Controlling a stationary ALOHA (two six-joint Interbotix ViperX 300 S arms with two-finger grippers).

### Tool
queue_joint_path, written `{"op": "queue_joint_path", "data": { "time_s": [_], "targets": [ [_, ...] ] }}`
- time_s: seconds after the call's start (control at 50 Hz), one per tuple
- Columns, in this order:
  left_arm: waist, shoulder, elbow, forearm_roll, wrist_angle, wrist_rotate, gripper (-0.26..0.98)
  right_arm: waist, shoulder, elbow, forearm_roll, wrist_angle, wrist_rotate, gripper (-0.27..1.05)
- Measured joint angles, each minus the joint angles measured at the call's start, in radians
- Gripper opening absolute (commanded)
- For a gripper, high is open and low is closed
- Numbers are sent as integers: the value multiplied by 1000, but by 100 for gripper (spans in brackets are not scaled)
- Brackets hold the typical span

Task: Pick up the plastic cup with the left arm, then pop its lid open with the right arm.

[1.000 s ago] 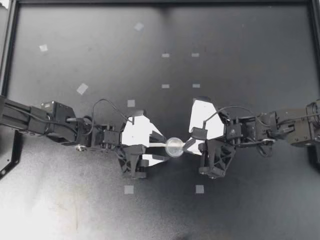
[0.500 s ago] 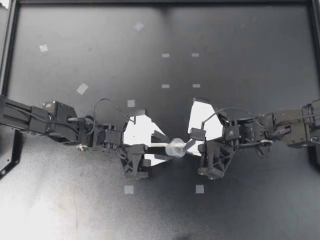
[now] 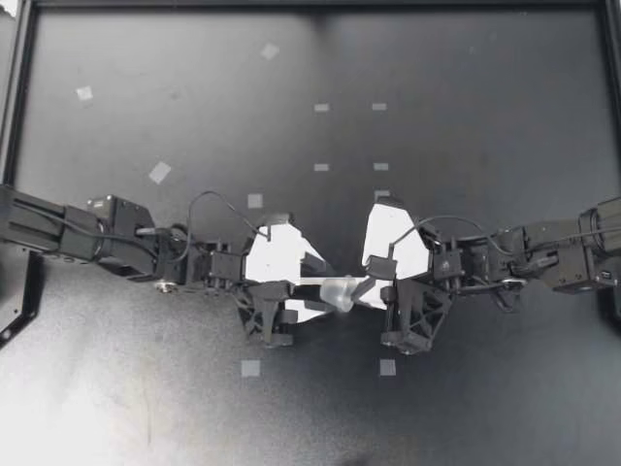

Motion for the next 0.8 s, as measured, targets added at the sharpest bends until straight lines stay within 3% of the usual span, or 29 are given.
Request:
{"op": "queue_joint_path", "data": {
  "time_s": [0.14,0.5,0.7,0.8],
  "targets": [
    [0,11,-14,0,32,11,51,0,0,0,0,0,0,-6],
    [0,11,-20,2,51,26,18,0,-9,5,-3,3,0,-6],
    [0,-49,5,5,51,25,16,0,-114,32,-2,25,28,-1],
    [0,-117,38,3,43,34,16,0,-195,67,0,18,74,11]
  ]
}}
